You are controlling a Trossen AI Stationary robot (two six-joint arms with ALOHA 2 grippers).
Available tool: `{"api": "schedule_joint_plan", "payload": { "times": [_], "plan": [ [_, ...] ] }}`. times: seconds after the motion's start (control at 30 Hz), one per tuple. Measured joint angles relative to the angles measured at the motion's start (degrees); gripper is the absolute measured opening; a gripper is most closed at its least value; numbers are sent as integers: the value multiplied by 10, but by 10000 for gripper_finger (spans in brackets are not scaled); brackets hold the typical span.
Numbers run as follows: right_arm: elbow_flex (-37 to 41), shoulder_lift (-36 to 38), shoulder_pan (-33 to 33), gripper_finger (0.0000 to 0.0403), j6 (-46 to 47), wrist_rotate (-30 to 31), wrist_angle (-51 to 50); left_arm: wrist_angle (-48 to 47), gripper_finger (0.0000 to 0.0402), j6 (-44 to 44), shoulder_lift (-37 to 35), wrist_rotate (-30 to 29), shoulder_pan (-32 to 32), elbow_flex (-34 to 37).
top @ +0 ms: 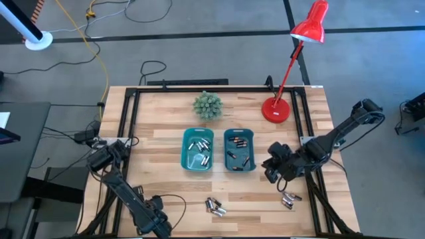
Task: Sort batteries
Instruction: Put the black battery into the blue bin
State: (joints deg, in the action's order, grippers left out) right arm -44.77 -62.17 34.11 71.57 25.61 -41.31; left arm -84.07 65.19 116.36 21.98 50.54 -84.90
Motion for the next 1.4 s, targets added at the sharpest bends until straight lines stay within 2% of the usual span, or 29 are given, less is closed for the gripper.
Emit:
{"api": "schedule_joint_plan", "payload": {
  "times": [0.23,0.47,0.63,1.07,1.23,1.4],
  "plan": [
    [0,0,-17,93,0,0,22,3,211,-16,0,2,-21,17],
    [0,0,-17,93,-1,0,29,35,261,-11,0,39,-44,60],
    [0,0,-17,93,-1,0,28,84,289,-58,0,74,-54,80],
    [0,0,-17,93,-18,0,25,108,293,-120,0,82,-68,101],
    [0,0,-17,93,-18,0,25,106,293,-79,-4,36,-54,100],
    [0,0,-18,93,-18,0,25,120,293,-70,-4,70,-43,100]
  ]
}}
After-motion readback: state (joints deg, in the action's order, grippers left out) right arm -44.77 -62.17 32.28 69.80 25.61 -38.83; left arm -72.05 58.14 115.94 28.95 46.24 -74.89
